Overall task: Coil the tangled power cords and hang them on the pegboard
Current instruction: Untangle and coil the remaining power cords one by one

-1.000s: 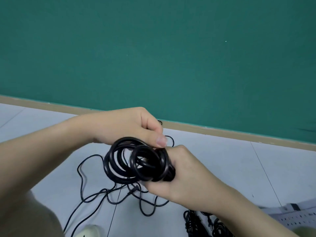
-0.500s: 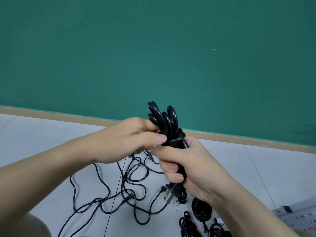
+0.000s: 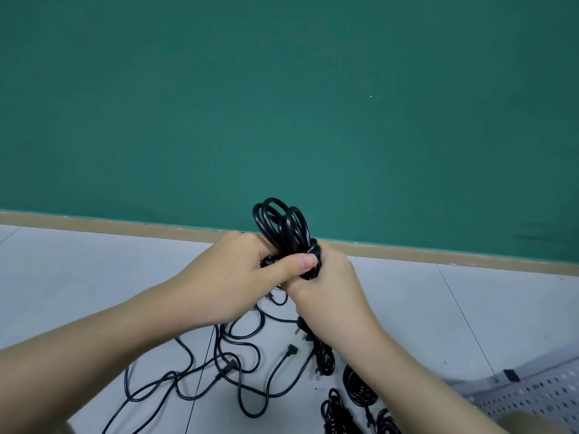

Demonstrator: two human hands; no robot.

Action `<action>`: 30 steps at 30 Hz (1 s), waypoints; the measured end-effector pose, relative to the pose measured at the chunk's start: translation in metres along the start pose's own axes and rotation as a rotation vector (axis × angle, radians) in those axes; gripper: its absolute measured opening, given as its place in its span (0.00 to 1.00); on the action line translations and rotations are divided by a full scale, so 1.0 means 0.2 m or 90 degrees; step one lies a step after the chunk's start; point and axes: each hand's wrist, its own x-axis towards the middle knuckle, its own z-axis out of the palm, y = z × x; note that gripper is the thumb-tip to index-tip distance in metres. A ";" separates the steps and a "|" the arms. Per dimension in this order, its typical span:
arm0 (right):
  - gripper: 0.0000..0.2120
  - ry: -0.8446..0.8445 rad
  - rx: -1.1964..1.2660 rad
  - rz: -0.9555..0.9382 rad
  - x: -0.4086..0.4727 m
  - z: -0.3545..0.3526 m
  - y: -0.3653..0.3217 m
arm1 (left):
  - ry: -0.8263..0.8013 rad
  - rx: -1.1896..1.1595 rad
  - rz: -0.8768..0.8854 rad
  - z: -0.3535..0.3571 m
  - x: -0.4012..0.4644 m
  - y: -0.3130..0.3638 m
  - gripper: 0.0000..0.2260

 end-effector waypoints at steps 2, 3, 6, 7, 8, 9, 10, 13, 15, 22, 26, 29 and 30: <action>0.07 -0.005 0.010 -0.015 -0.01 -0.02 0.01 | -0.023 -0.100 0.009 0.00 0.01 0.01 0.11; 0.08 -0.022 0.029 -0.021 -0.01 -0.03 0.01 | -0.033 -0.139 0.010 0.00 0.01 0.02 0.08; 0.13 -0.114 0.127 -0.033 -0.03 -0.07 0.00 | -0.009 -0.171 0.008 -0.01 0.00 0.02 0.08; 0.12 -0.138 0.163 -0.022 -0.03 -0.08 0.00 | 0.004 -0.173 0.005 -0.01 0.00 0.02 0.11; 0.13 -0.154 0.194 -0.007 -0.03 -0.09 0.01 | 0.013 -0.175 0.001 -0.01 0.01 0.02 0.13; 0.13 -0.164 0.222 0.004 -0.02 -0.10 0.01 | 0.018 -0.176 0.000 0.00 0.01 0.02 0.13; 0.13 -0.171 0.255 0.014 -0.02 -0.10 0.01 | 0.021 -0.175 0.004 0.01 0.01 0.02 0.11; 0.12 -0.187 0.359 0.041 0.00 -0.12 0.00 | 0.035 -0.190 0.019 0.02 0.00 0.04 0.07; 0.13 -0.192 0.379 0.036 0.00 -0.13 -0.01 | 0.052 -0.215 0.033 0.02 -0.01 0.05 0.11; 0.23 -0.202 0.580 0.176 0.05 -0.15 -0.03 | 0.045 -0.124 0.134 -0.02 -0.05 0.02 0.10; 0.21 -0.221 0.711 0.209 0.05 -0.14 -0.03 | 0.063 -0.139 0.151 -0.03 -0.04 0.02 0.08; 0.24 -0.268 0.748 0.198 0.05 -0.12 -0.03 | 0.089 -0.274 0.136 -0.04 -0.02 0.03 0.06; 0.24 -0.299 0.760 0.187 0.06 -0.11 -0.02 | 0.107 -0.305 0.136 -0.04 -0.02 0.04 0.09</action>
